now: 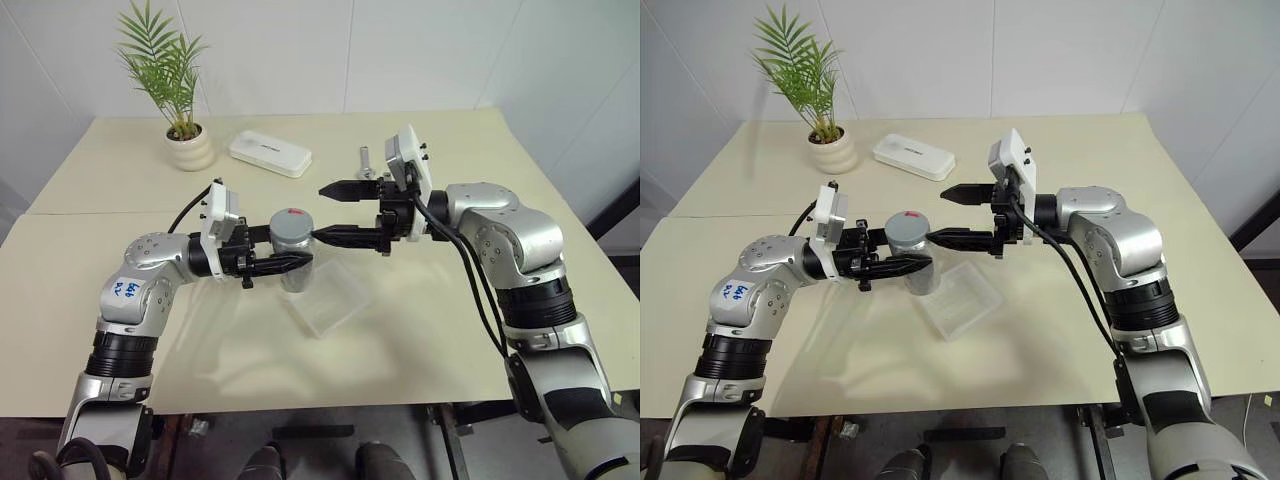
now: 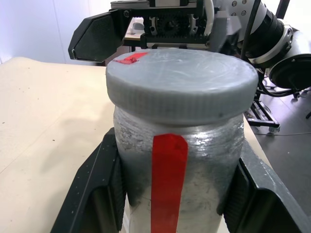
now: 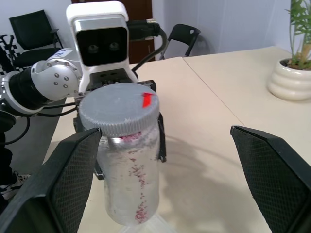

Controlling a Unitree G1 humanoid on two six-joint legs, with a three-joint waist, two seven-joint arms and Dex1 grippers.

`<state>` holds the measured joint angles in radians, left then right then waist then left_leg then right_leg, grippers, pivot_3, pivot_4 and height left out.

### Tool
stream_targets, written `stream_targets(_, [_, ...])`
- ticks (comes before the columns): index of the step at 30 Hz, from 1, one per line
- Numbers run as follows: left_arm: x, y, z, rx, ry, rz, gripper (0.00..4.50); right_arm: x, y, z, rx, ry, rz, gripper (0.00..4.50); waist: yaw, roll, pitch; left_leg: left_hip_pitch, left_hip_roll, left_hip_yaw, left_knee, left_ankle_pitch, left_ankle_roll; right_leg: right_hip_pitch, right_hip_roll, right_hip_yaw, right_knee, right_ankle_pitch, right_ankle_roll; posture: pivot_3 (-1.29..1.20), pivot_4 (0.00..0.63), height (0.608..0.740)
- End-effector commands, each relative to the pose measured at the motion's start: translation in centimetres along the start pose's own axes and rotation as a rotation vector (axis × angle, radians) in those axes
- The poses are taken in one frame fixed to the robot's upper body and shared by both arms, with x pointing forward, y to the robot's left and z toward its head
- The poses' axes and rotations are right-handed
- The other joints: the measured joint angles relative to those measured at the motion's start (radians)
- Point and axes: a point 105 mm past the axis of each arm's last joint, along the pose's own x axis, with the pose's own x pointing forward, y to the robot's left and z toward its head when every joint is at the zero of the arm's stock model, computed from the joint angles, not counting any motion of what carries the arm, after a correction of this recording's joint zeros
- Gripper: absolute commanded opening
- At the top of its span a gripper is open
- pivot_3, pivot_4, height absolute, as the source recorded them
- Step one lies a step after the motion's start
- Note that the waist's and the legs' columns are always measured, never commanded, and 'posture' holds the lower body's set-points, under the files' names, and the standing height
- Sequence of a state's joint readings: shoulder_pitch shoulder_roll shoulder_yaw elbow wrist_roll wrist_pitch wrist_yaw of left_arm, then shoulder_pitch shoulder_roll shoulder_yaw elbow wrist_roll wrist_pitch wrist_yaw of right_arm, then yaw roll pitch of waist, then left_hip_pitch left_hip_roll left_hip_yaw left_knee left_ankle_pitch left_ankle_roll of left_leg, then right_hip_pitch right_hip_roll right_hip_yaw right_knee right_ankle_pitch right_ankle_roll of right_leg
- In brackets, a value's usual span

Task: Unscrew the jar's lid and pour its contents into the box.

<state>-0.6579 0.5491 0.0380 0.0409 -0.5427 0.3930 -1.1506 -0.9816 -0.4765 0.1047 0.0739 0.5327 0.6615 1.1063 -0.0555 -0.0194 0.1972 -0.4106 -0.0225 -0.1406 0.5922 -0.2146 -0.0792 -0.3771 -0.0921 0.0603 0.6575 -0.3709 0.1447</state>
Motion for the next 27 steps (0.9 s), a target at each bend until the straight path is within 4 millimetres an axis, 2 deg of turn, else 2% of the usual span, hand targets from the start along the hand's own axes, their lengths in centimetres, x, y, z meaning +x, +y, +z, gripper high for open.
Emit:
stream_targets(1, [0.0, -0.7, 1.0, 0.047, -0.016, -0.033, 2.05, -0.8, 0.9, 2.0, -0.024, -0.059, 0.043, 4.48, 0.001, 0.0, 0.0, 0.0, 0.0, 0.0, 0.0, 0.0, 0.0, 0.0, 0.0, 0.0, 0.0, 0.0, 0.0, 0.0, 0.15, 0.74])
stream_targets(4, [0.0, -0.7, 1.0, 0.047, -0.013, -0.031, 2.05, -0.5, 2.0, 2.7, -0.012, -0.089, 0.103, 4.48, 0.001, 0.0, 0.0, 0.0, 0.0, 0.0, 0.0, 0.0, 0.0, 0.0, 0.0, 0.0, 0.0, 0.0, 0.0, 0.0, 0.15, 0.74])
stream_targets(9, [0.0, -0.6, 1.0, 0.048, -0.012, -0.03, 2.05, 1.1, 3.1, 3.7, -0.024, -0.115, 0.159, 4.48, -0.001, 0.0, 0.0, 0.0, 0.0, 0.0, 0.0, 0.0, 0.0, 0.0, 0.0, 0.0, 0.0, 0.0, 0.0, 0.0, 0.15, 0.74])
stream_targets(15, [0.2, -0.7, 1.0, 0.046, -0.014, -0.038, 2.05, 3.7, 2.7, 2.6, -0.056, -0.042, 0.124, 4.48, 0.0, 0.0, 0.0, 0.0, 0.0, 0.0, 0.0, 0.0, 0.0, 0.0, 0.0, 0.0, 0.0, 0.0, 0.0, 0.0, 0.15, 0.74])
stream_targets(19, [0.3, -0.8, 1.0, 0.046, -0.017, -0.041, 2.05, 4.6, 2.5, 1.8, -0.081, -0.003, 0.112, 4.48, 0.001, 0.0, 0.0, 0.0, 0.0, 0.0, 0.0, 0.0, 0.0, 0.0, 0.0, 0.0, 0.0, 0.0, 0.0, 0.0, 0.15, 0.74])
stream_targets(27, [0.3, -0.8, 1.1, 0.047, -0.016, -0.041, 2.05, 4.7, 1.6, 2.1, -0.074, -0.033, 0.088, 4.48, 0.0, 0.0, 0.0, 0.0, 0.0, 0.0, 0.0, 0.0, 0.0, 0.0, 0.0, 0.0, 0.0, 0.0, 0.0, 0.0, 0.15, 0.74])
